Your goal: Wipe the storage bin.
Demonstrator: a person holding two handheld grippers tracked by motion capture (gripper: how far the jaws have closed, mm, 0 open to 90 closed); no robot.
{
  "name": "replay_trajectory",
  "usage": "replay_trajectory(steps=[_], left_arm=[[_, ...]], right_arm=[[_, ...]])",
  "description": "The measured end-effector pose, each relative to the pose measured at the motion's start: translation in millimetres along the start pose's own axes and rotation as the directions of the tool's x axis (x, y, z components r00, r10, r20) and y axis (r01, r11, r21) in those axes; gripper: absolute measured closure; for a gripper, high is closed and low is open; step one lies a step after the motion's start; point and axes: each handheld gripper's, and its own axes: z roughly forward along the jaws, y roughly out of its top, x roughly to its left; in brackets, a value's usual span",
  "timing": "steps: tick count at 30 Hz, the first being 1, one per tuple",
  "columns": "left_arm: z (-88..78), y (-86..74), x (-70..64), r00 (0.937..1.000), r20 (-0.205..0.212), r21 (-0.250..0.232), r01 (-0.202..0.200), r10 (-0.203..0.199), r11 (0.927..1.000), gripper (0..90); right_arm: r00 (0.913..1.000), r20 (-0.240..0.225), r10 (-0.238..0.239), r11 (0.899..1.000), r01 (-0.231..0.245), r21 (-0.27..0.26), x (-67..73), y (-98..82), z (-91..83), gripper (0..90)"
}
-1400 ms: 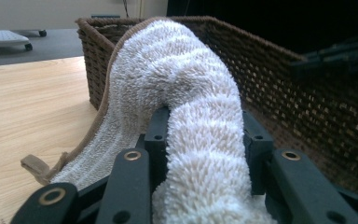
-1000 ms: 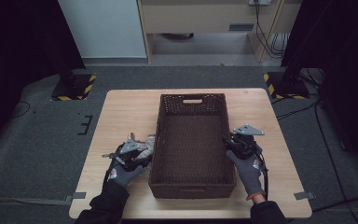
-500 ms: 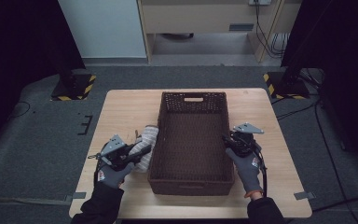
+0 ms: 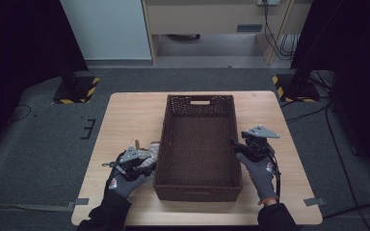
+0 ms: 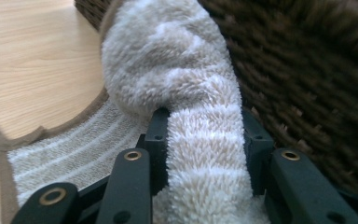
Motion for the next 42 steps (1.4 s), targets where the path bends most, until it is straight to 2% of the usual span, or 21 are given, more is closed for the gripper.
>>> replay_trajectory(steps=[2,3,5,6,9,11,13,14,16,18,21,23,25,28,29,30,31,34,38,40,42], left_arm=[[-8.8,3.8,0.9,0.9998,-0.002,-0.049,0.018,-0.018,0.9987,62.0],[-15.1,6.8,1.0,0.9996,0.006,-0.086,0.028,-0.028,0.9959,62.0],[-24.7,11.2,-0.9,0.999,0.021,-0.14,0.043,-0.041,0.9892,61.9],[-31.0,14.1,-4.0,0.9986,0.036,-0.177,0.044,-0.038,0.9833,62.0],[-40.4,18.0,-12.7,0.9981,0.061,-0.223,0.024,-0.011,0.9746,62.0],[-41.2,17.4,-17.5,0.9976,0.069,-0.218,0.008,0.007,0.9758,62.0],[-37.7,14.7,-18.9,0.9977,0.067,-0.202,0.001,0.013,0.9794,62.0],[-35.7,14.0,-18.5,0.9978,0.066,-0.199,0.001,0.013,0.98,62.0],[-33.1,14.6,-17.5,0.9972,0.072,-0.191,-0.004,0.018,0.9816,62.1],[-31.3,15.8,-17.7,0.9979,0.058,-0.189,-0.018,0.03,0.9818,62.1],[-29.2,15.2,-16.0,0.9988,0.038,-0.179,-0.024,0.031,0.9836,62.1],[-25.8,12.3,-14.5,0.9992,0.033,-0.159,-0.017,0.023,0.9871,62.1],[-21.0,7.3,-13.7,0.9994,0.029,-0.125,-0.018,0.022,0.992,62.1],[-9.9,-3.4,-15.2,0.9991,0.034,-0.044,-0.023,0.024,0.9988,62.1],[-9.9,-3.4,-15.2,0.9991,0.034,-0.044,-0.023,0.024,0.9988,62.0],[-3.5,-11.9,-15.6,0.9989,0.042,0.013,-0.019,0.019,0.9997,61.9],[-2.9,-13.8,-15.3,0.9989,0.046,0.023,-0.007,0.006,0.9997,61.9],[-7.2,-13.3,-12.6,0.9981,0.055,0.009,0.026,-0.027,0.9996,62.0],[-22.0,-5.5,-11.5,0.9964,0.066,-0.072,0.058,-0.053,0.9957,61.8],[-32.3,0.8,-13.3,0.9972,0.063,-0.123,0.047,-0.039,0.9913,61.7],[-41.5,7.1,-17.1,0.997,0.073,-0.177,0.039,-0.026,0.9835,61.7]], right_arm=[[0.9998,-0.009,-0.017,1.0,0.017,0.002,0.8,1.0,-5.6,46.4],[0.9998,-0.002,-0.021,1.0,0.021,0.004,1.7,0.5,-8.5,46.7],[0.9993,-0.018,-0.033,0.999,0.033,0.023,1.2,-1.8,-12.6,47.4],[0.9992,-0.022,-0.032,0.999,0.033,0.031,1.2,-3.9,-13.9,48.1],[0.9983,-0.042,-0.039,0.997,0.042,0.063,3.6,-9.3,-13.6,52.1],[0.9974,-0.053,-0.049,0.995,0.054,0.089,7.0,-12.0,-9.5,55.3],[0.9979,-0.032,-0.056,0.993,0.059,0.099,10.2,-12.7,-6.1,58.0],[0.9983,-0.032,-0.048,0.992,0.052,0.115,11.2,-12.8,-4.5,60.6],[0.9994,0.007,-0.035,0.994,0.034,0.108,13.4,-14.3,-0.5,65.3],[0.9989,0.04,-0.026,0.994,0.021,0.109,14.4,-12.4,2.5,67.5],[0.9991,0.035,0.025,0.995,-0.028,0.093,12.4,-12.3,5.7,68.8],[0.9985,0.049,0.023,0.995,-0.028,0.096,14.2,-11.6,6.7,69.1],[0.9984,0.052,0.021,0.995,-0.026,0.097,13.7,-10.8,8.2,69.1],[0.9987,0.048,0.02,0.995,-0.024,0.097,12.4,-10.0,9.4,69.1],[0.9987,0.048,0.02,0.995,-0.024,0.097,12.4,-10.0,9.4,69.1],[0.9989,0.044,0.017,0.995,-0.021,0.1,12.0,-10.0,9.2,68.9],[0.9988,0.045,0.017,0.995,-0.021,0.099,12.3,-10.1,9.1,68.8],[0.999,0.043,0.011,0.995,-0.015,0.098,12.1,-10.3,8.9,68.3],[0.9987,0.05,0.006,0.995,-0.011,0.097,12.6,-11.2,7.3,67.4],[0.9985,0.053,0.01,0.995,-0.015,0.097,13.2,-11.5,6.4,67.4],[0.9984,0.055,0.012,0.995,-0.017,0.097,13.4,-11.8,6.1,67.4]])
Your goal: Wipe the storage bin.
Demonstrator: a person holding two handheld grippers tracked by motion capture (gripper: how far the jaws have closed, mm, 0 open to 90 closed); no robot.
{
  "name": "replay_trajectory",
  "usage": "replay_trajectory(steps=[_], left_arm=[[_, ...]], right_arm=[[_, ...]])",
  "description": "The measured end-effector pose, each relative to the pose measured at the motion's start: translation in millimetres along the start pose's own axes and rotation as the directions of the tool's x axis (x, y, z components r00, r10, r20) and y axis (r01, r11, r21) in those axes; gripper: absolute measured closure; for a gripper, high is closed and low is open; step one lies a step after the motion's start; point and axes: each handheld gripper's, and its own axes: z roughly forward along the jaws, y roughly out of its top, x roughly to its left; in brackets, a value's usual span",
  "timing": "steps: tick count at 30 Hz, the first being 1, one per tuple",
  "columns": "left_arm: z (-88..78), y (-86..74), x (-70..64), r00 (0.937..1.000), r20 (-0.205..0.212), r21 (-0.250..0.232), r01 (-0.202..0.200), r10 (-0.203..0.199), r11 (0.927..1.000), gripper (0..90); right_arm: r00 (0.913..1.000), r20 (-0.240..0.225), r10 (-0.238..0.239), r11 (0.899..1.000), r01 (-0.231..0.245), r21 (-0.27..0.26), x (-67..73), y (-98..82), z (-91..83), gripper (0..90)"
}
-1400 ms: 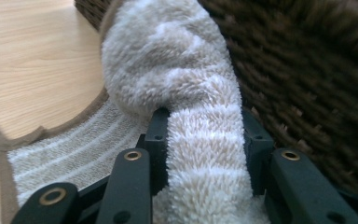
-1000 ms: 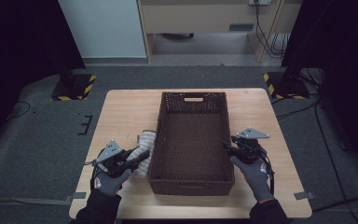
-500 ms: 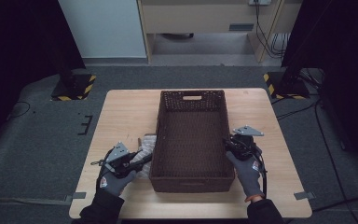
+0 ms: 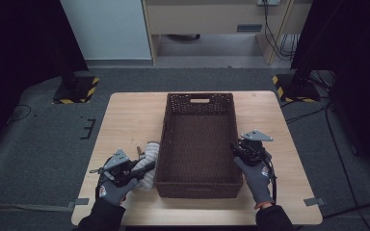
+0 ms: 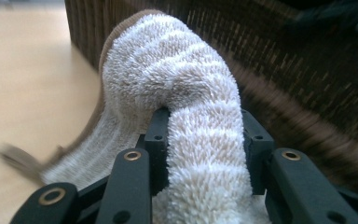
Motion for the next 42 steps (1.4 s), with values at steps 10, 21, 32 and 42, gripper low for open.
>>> replay_trajectory(steps=[10,21,32,42], left_arm=[[8.5,-14.5,-6.0,0.9987,-0.011,0.104,-0.048,0.049,0.9934,61.7],[11.5,-24.3,-3.2,0.9996,-0.018,0.15,-0.018,0.021,0.9886,61.5],[-17.7,-9.9,-20.4,0.9989,0.039,-0.003,-0.027,0.027,0.9996,61.4],[6.4,-35.8,-17.5,0.9985,0.019,0.188,-0.053,0.051,0.9807,61.3]], right_arm=[[0.9999,-0.01,0.012,1.0,-0.012,-0.009,-1.1,-1.5,-0.2,66.1],[0.9995,-0.026,0.016,1.0,-0.016,-0.002,-3.4,-2.3,-0.6,63.1],[0.9988,-0.048,-0.008,1.0,0.008,-0.005,-4.6,-4.0,-0.7,60.7],[0.9991,-0.041,-0.013,1.0,0.013,-0.004,-3.6,-4.1,-1.0,61.4]])
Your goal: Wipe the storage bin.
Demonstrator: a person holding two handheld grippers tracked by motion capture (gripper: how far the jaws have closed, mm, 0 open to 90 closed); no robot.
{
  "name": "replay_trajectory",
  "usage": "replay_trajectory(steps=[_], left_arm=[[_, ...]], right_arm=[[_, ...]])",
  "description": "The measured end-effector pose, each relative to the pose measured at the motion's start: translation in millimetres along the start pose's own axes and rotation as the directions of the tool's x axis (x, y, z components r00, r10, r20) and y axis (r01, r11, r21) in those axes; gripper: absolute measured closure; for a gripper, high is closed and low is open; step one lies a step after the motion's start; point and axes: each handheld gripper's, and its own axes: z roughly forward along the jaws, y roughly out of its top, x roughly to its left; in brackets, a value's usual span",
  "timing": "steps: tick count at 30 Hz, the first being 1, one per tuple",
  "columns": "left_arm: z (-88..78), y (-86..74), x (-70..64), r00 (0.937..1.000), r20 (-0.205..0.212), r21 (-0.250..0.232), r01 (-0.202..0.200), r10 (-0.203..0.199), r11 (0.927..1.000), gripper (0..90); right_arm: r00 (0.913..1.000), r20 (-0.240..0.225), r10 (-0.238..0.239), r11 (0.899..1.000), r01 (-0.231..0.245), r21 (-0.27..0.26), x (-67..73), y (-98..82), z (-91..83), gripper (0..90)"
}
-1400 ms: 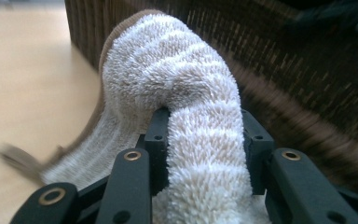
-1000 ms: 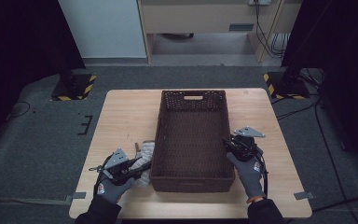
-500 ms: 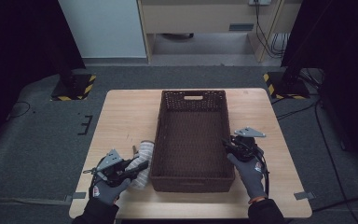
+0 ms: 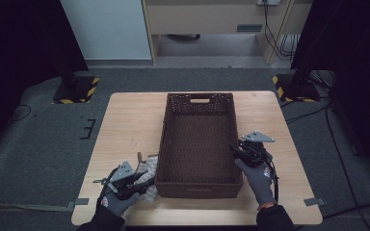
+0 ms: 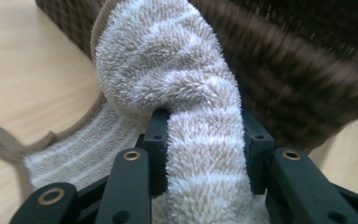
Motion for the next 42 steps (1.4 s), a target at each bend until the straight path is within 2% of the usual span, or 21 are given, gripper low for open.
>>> replay_trajectory(steps=[4,7,10,12,13,14,15,17,19,25,26,30,33,35,38,39,42], left_arm=[[-2.6,-0.7,1.8,0.9999,0.002,-0.003,0.017,-0.017,0.9998,61.3],[-12.1,3.5,0.8,0.9998,-0.001,-0.044,0.021,-0.021,0.9988,61.3],[-27.4,8.5,-1.3,0.9994,0.01,-0.119,0.035,-0.034,0.9923,61.3],[-37.2,11.0,-4.2,0.9981,0.039,-0.178,0.054,-0.048,0.9826,61.3],[-41.6,12.0,-7.0,0.9978,0.051,-0.198,0.051,-0.042,0.9788,61.3],[-41.6,12.0,-7.0,0.9978,0.051,-0.198,0.051,-0.042,0.9788,61.3],[-43.9,11.8,-11.5,0.9978,0.062,-0.202,0.034,-0.022,0.9788,61.2],[-41.7,9.1,-14.4,0.9986,0.053,-0.181,0.016,-0.006,0.9833,61.0],[-37.3,5.8,-13.6,0.9988,0.048,-0.159,0.017,-0.01,0.9871,61.0],[-23.6,-1.6,-10.2,0.9997,0.025,-0.063,-0.001,0.002,0.998,60.7],[-23.6,-1.6,-10.2,0.9997,0.025,-0.063,-0.001,0.002,0.998,60.6],[-10.8,-8.4,-5.4,1.0,0.002,0.023,-0.009,0.009,0.9997,60.3],[-9.1,-10.2,-3.1,1.0,0.004,0.034,0.007,-0.008,0.9994,60.1],[-13.3,-9.0,-2.6,0.9999,0.004,0.015,0.013,-0.013,0.9998,60.2],[-26.9,-4.4,-1.5,0.9993,0.013,-0.064,0.037,-0.036,0.9972,60.4],[-33.1,-1.8,-1.8,0.9985,0.025,-0.108,0.051,-0.048,0.9928,60.5],[-44.7,6.1,-6.7,0.9985,0.046,-0.19,0.038,-0.03,0.9811,60.5]], right_arm=[[1.0,-0.001,0.003,1.0,-0.003,0.0,0.2,-0.1,-0.1,61.4],[1.0,-0.001,0.0,1.0,0.0,-0.003,-0.1,-0.3,-0.3,61.4],[1.0,0.0,0.0,1.0,0.0,-0.002,0.0,-0.3,-0.2,61.4],[1.0,-0.001,0.001,1.0,-0.001,-0.002,0.1,-0.3,-0.2,61.4],[1.0,0.0,0.0,1.0,0.0,-0.002,0.2,-0.3,-0.2,61.5],[1.0,0.0,0.002,1.0,-0.002,-0.001,0.3,-0.3,-0.3,61.5],[1.0,0.001,0.001,1.0,-0.001,-0.001,0.3,-0.3,-0.2,61.6],[1.0,0.003,0.002,1.0,-0.002,-0.001,0.7,-0.3,-0.3,62.3],[1.0,0.008,-0.005,1.0,0.005,0.001,1.2,0.1,-0.4,63.8],[0.9986,0.053,0.005,1.0,-0.006,0.007,4.4,2.9,1.6,67.8],[0.9986,0.053,0.005,1.0,-0.006,0.007,4.4,2.9,1.6,67.8],[0.9978,0.065,0.017,1.0,-0.017,0.001,2.9,5.9,6.8,68.1],[0.9977,0.066,0.019,1.0,-0.019,0.0,2.7,6.7,8.0,68.1],[0.9977,0.067,0.012,1.0,-0.012,0.001,2.8,6.4,7.6,68.0],[0.9971,0.075,0.009,1.0,-0.01,0.004,3.7,6.2,6.8,67.9],[0.9969,0.078,0.006,1.0,-0.007,0.006,4.0,6.2,6.4,67.9],[0.9959,0.091,0.004,1.0,-0.005,0.009,5.5,5.5,5.0,67.8]])
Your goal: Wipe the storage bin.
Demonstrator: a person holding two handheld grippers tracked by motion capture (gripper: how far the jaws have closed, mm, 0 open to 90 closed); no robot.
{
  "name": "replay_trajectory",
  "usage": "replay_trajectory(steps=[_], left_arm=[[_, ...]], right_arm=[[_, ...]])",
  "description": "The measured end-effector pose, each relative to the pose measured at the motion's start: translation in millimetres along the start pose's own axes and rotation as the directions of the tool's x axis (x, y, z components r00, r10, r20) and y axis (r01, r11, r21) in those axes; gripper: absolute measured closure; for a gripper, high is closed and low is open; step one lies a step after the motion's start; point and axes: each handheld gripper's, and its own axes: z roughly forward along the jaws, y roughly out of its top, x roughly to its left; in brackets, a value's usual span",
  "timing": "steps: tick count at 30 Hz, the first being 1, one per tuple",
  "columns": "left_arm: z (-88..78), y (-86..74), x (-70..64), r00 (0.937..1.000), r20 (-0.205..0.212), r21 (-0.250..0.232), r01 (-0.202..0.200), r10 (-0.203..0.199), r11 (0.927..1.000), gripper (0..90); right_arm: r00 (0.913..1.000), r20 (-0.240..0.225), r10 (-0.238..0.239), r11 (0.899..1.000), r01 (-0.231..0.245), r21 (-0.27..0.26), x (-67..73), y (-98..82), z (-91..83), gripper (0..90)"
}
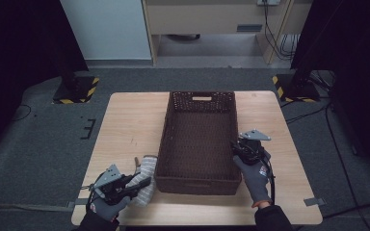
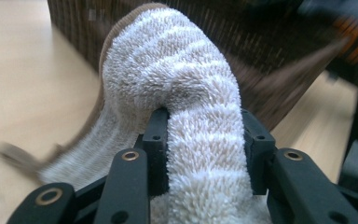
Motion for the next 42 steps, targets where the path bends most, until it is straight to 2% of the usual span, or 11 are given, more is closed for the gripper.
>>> replay_trajectory(steps=[3,8,12,16,20,25,28,35,38,40,42], left_arm=[[-2.8,3.8,-7.0,0.999,0.008,-0.029,-0.043,0.043,0.9987,60.5],[5.1,-3.5,-5.0,0.9991,-0.001,0.04,-0.043,0.043,0.9982,60.1],[22.1,-19.9,-0.8,0.999,-0.019,0.185,-0.036,0.04,0.9822,60.1],[27.6,-24.5,2.1,0.999,-0.026,0.24,-0.029,0.037,0.9702,60.0],[21.1,-19.6,4.3,0.9985,-0.049,0.208,-0.014,0.024,0.978,60.5],[-0.9,3.2,17.0,0.9913,-0.132,0.077,0.009,0.001,0.997,60.4],[-12.9,16.2,29.3,0.9784,-0.207,0.045,0.008,0.001,0.9989,60.4],[-18.0,22.9,62.7,0.9348,-0.355,0.081,0.026,0.004,0.9964,60.3],[-15.3,19.5,76.2,0.9113,-0.412,0.108,0.051,-0.002,0.9929,60.2],[-13.3,17.6,82.7,0.8899,-0.456,0.137,0.053,0.015,0.9892,60.2],[-10.0,14.7,87.6,0.8826,-0.47,0.145,0.075,0.002,0.9865,60.1]], right_arm=[[1.0,0.008,0.006,1.0,-0.006,-0.003,0.4,-0.4,-0.4,67.8],[1.0,0.003,0.009,1.0,-0.009,-0.006,0.3,-1.0,-0.5,67.4],[0.9999,-0.002,0.01,1.0,-0.01,-0.006,-0.1,-1.1,-0.6,67.3],[0.9999,-0.005,0.011,1.0,-0.011,-0.007,-0.5,-1.3,-0.6,67.0],[0.9998,-0.005,0.018,1.0,-0.018,-0.009,-0.9,-1.4,-0.4,66.1],[0.9999,-0.011,0.012,1.0,-0.012,-0.006,-2.4,-0.5,-0.5,61.1],[0.9995,-0.03,0.007,0.999,-0.008,-0.032,-5.1,0.7,-3.6,55.3],[0.9986,-0.052,0.003,0.995,-0.008,-0.099,-13.3,3.4,-22.4,45.8],[0.9982,-0.059,-0.002,0.994,-0.005,-0.111,-18.2,1.0,-29.3,43.2],[0.9979,-0.065,-0.004,0.994,-0.003,-0.112,-22.2,-1.5,-33.9,42.6],[0.9975,-0.071,-0.004,0.994,-0.004,-0.108,-25.3,-3.5,-36.8,41.6]])
